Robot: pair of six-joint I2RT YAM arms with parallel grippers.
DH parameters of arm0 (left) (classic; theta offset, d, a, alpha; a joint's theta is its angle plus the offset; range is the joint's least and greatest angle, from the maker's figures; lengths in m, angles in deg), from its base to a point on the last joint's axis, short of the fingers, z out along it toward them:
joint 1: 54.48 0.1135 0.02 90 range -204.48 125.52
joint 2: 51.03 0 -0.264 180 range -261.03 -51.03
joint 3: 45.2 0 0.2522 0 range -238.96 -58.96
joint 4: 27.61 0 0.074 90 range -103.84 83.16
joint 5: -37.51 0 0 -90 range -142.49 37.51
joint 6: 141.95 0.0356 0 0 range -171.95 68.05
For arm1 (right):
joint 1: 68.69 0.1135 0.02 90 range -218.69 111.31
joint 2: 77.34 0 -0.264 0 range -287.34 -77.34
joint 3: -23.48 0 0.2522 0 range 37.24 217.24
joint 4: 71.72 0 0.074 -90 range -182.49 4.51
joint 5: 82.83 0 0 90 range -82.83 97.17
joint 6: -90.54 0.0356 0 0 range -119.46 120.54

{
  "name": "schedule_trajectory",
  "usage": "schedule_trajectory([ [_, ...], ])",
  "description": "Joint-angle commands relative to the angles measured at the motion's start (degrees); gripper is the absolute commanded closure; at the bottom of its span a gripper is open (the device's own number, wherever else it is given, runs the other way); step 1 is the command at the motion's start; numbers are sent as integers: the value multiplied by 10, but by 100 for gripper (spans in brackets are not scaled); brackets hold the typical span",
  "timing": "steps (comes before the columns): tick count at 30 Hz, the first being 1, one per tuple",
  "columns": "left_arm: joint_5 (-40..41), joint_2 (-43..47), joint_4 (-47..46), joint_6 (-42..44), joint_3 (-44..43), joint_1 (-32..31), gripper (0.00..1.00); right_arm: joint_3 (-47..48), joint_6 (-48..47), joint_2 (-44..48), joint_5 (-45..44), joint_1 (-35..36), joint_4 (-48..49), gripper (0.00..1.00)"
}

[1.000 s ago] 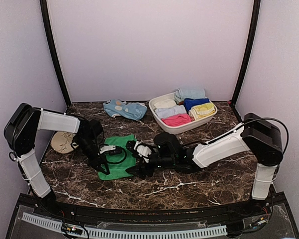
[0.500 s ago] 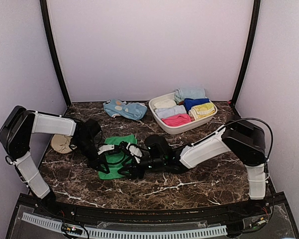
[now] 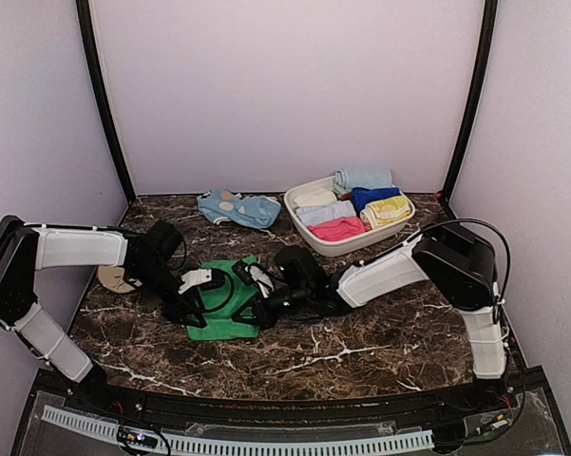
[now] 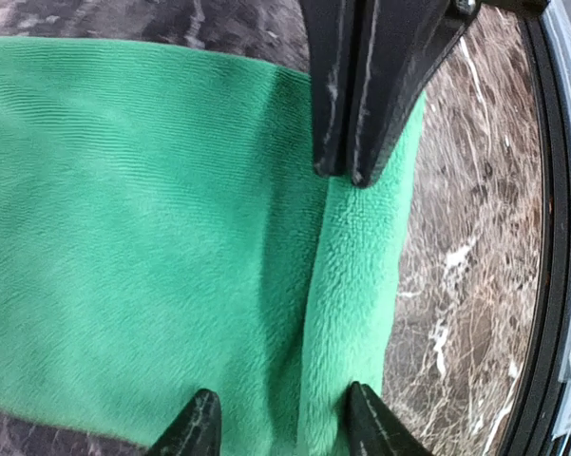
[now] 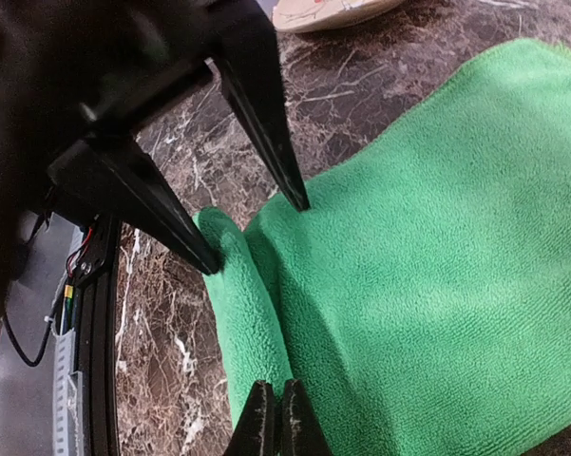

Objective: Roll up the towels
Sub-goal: Roll the towel at the center of the board.

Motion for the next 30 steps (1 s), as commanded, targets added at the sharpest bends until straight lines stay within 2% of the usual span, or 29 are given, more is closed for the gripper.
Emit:
schedule_trajectory([
  [1, 15, 76, -30, 19, 22, -3, 50, 30, 38, -17, 18, -4, -50, 100],
  [5, 34, 131, -32, 36, 25, -25, 45, 67, 39, -33, 12, -6, -107, 100],
  [8, 38, 159, -26, 43, 25, -57, 44, 83, 41, -43, 6, -8, -135, 100],
  [15, 81, 146, -53, 49, 79, -129, 47, 108, 47, -61, -23, -12, -203, 100],
  [22, 151, 137, -143, 43, 129, -133, 49, 101, 51, -57, -24, -13, -208, 100],
  [30, 159, 123, -158, 52, 150, -133, 56, 91, 66, -52, -20, -17, -199, 100],
])
